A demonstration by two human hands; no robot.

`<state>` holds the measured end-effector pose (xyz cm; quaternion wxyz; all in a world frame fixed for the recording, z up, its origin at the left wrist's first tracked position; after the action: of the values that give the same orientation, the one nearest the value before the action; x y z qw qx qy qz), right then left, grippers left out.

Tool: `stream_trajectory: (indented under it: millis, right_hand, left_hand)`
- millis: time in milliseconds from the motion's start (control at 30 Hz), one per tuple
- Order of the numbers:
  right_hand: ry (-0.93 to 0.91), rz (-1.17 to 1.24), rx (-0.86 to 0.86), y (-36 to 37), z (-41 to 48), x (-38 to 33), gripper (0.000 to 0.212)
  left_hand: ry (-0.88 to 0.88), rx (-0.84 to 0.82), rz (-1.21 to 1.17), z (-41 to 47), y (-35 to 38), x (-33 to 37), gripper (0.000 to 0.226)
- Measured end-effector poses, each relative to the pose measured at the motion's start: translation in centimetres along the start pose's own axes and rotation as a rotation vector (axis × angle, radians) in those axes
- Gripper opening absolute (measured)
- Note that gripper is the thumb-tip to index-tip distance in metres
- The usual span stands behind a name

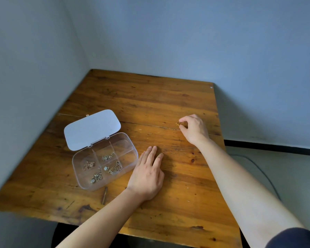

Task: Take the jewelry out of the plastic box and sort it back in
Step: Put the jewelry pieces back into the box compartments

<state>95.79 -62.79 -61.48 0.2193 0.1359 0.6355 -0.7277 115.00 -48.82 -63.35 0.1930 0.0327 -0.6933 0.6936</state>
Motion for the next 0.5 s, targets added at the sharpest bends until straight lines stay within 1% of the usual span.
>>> stream_trajectory:
  millis: [67,133,167,233,300,367,433,500]
  right_hand:
    - [0.038,0.034,0.018,-0.8,-0.7,-0.2,0.024]
    - [0.062,0.069,0.019,-1.3,-1.5,-0.7,0.025]
    - [0.065,0.098,0.016,-1.5,-1.9,-1.2,0.026]
    - [0.064,0.172,0.011,-1.4,-2.9,-2.4,0.026]
    - [0.055,0.226,-0.014,-0.9,-3.9,-4.1,0.025]
    - [0.041,0.256,-0.058,0.2,-5.0,-6.2,0.024]
    - [0.025,0.294,-0.108,1.5,-5.9,-8.6,0.026]
    - [0.014,0.344,-0.161,3.1,-6.8,-11.1,0.033]
  left_hand:
    - [0.019,-0.019,-0.059,0.0,-0.4,0.1,0.05]
    - [0.027,-0.061,-0.254,-0.1,-1.5,0.2,0.037]
    - [0.006,-0.056,-0.376,-0.3,-2.6,0.0,0.032]
    - [-0.077,0.022,-0.542,-0.7,-5.4,-1.5,0.026]
    - [-0.156,0.117,-0.637,-1.3,-8.5,-3.7,0.022]
    - [-0.206,0.209,-0.681,-1.7,-11.3,-6.5,0.018]
    - [-0.302,0.287,-0.617,-1.5,-13.3,-10.2,0.02]
    - [-0.541,0.333,-0.537,-0.9,-14.0,-15.4,0.035]
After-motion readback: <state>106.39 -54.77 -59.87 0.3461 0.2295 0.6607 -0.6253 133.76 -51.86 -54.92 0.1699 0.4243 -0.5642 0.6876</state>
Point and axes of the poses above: each hand's wrist, its own z-axis towards the middle knuckle, its own y-axis out of the palm, x = y × z, the point moved 8 cm from there along z, towards the middle knuckle, and after that the axes turned 12 degrees about -y, right-handed, at the moved point
